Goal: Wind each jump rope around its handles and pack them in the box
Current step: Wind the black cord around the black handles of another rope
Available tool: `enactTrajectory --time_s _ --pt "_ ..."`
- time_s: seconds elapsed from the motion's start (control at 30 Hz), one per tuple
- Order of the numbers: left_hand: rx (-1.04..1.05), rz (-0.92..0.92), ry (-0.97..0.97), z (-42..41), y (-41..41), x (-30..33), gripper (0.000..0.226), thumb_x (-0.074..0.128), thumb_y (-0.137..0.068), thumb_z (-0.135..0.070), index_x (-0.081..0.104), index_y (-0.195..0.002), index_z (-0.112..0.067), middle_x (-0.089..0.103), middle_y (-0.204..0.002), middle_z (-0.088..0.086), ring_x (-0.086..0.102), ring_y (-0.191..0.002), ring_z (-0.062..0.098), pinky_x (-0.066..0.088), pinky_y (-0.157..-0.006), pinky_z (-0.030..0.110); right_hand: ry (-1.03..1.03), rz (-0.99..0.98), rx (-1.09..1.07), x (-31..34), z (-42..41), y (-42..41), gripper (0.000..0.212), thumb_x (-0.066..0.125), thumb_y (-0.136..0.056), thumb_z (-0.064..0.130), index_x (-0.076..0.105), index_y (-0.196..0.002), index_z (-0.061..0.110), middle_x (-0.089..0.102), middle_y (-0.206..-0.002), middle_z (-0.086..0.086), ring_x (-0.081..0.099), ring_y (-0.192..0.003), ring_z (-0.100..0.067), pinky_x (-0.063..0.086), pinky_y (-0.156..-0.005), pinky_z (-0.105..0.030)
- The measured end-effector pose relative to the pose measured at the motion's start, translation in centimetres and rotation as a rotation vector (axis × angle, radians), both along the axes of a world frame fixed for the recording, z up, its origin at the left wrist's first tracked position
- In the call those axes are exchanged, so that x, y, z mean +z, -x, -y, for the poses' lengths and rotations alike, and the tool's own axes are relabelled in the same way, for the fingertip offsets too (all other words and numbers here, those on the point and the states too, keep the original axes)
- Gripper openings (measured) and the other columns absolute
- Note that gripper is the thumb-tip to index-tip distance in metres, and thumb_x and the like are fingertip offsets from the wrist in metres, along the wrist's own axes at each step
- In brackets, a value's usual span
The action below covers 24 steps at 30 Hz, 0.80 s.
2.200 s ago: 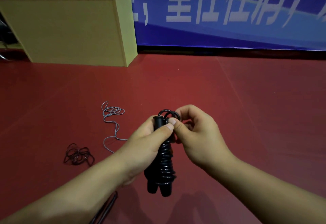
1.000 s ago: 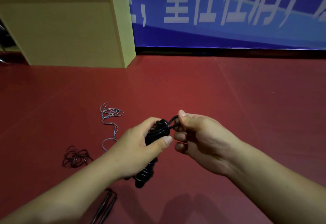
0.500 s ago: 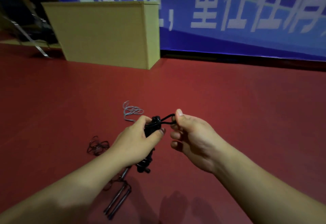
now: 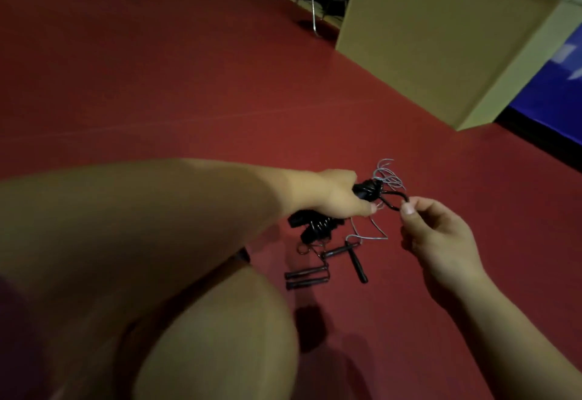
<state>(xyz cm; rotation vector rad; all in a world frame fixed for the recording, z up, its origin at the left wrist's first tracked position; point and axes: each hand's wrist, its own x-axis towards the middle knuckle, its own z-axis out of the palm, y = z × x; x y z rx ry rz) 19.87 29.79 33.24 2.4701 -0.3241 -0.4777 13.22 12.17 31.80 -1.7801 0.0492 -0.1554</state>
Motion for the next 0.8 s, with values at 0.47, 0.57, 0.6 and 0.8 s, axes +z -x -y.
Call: enactTrajectory --time_s 0.47,0.57,0.6,0.8 --pt "0.85 -0.351 0.695 -13.3 5.3 -18.8 0.031 0.065 -0.089 -0.044 0.064 -0.104 -0.017 0.065 -0.092 0.0 0.061 -0.081 0.012 0.047 -0.066 0.024 0.158 -0.319 0.337 -15.2 -16.4 -4.7 0.005 0.062 -0.095 0.02 0.067 -0.093 0.018 0.058 -0.07 0.003 0.05 -0.058 -0.008 0.044 -0.058 -0.022" --pt "1.016 -0.441 0.823 -14.9 6.6 -21.8 0.037 0.068 -0.086 -0.042 0.063 -0.114 -0.018 0.072 -0.099 0.004 0.07 -0.085 0.018 0.059 -0.076 0.032 0.122 -0.42 0.382 -17.7 -19.5 -4.5 0.012 0.059 -0.096 0.018 0.067 -0.099 0.01 0.062 -0.073 0.0 0.054 -0.058 -0.006 0.047 -0.055 -0.02" --pt "1.086 -0.467 0.907 -15.6 7.0 -22.7 0.038 0.07 -0.085 -0.04 0.062 -0.116 -0.02 0.074 -0.098 0.005 0.073 -0.086 0.021 0.06 -0.078 0.036 0.097 -0.462 0.411 -18.7 -20.6 -4.5 0.013 0.058 -0.097 0.018 0.067 -0.102 0.009 0.064 -0.077 -0.004 0.056 -0.061 -0.008 0.048 -0.055 -0.022" --pt "1.205 -0.75 1.214 -19.0 9.6 -24.4 0.031 0.052 -0.076 -0.022 0.071 -0.096 -0.008 0.072 -0.096 0.014 0.068 -0.086 0.03 0.055 -0.084 0.041 0.033 -0.61 0.474 -22.3 -24.9 -3.6 0.017 0.056 -0.098 0.024 0.069 -0.1 0.015 0.066 -0.076 -0.004 0.055 -0.062 -0.011 0.052 -0.06 -0.028"
